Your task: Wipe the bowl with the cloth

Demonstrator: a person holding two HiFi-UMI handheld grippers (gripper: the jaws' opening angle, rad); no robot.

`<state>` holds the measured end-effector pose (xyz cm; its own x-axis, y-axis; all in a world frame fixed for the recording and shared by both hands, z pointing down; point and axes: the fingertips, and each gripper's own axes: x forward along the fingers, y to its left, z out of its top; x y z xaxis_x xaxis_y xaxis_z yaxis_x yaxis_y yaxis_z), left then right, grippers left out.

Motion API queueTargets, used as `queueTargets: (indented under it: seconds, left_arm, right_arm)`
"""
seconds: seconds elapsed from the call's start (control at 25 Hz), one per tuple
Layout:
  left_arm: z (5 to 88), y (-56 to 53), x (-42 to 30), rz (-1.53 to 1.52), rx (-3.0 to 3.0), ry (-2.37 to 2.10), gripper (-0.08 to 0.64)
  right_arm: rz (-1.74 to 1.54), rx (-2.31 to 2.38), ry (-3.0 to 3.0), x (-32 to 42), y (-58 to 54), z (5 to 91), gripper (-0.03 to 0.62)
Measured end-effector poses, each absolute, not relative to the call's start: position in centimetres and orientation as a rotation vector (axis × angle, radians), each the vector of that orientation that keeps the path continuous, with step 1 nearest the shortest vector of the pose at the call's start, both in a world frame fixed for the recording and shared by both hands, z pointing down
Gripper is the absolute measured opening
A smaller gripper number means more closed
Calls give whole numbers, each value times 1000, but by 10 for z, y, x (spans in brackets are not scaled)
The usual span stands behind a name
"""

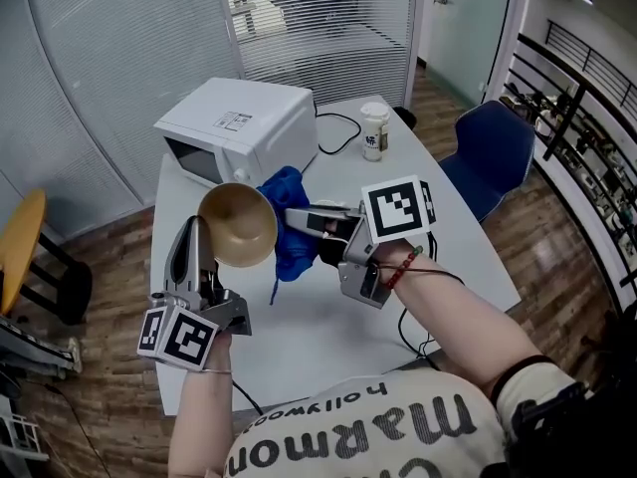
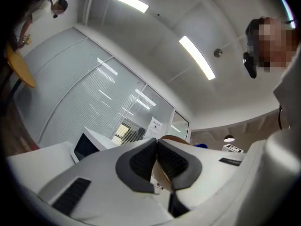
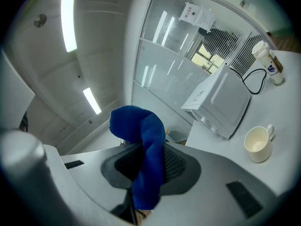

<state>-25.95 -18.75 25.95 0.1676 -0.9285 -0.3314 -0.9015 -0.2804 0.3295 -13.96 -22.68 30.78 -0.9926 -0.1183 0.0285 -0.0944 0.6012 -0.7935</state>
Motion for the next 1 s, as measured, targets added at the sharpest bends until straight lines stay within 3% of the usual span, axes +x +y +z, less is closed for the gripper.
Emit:
queueTargets:
  seconds: [0.44, 1.0]
  left_arm:
    - [250, -189, -266, -1136, 2212, -1555, 5]
    - [246, -187, -270, -1231, 2136, -1545, 5]
  right_arm:
    - [-1223, -46, 2901, -152, -200, 297, 98]
    - [-1078, 12, 3004, -161, -179, 289, 98]
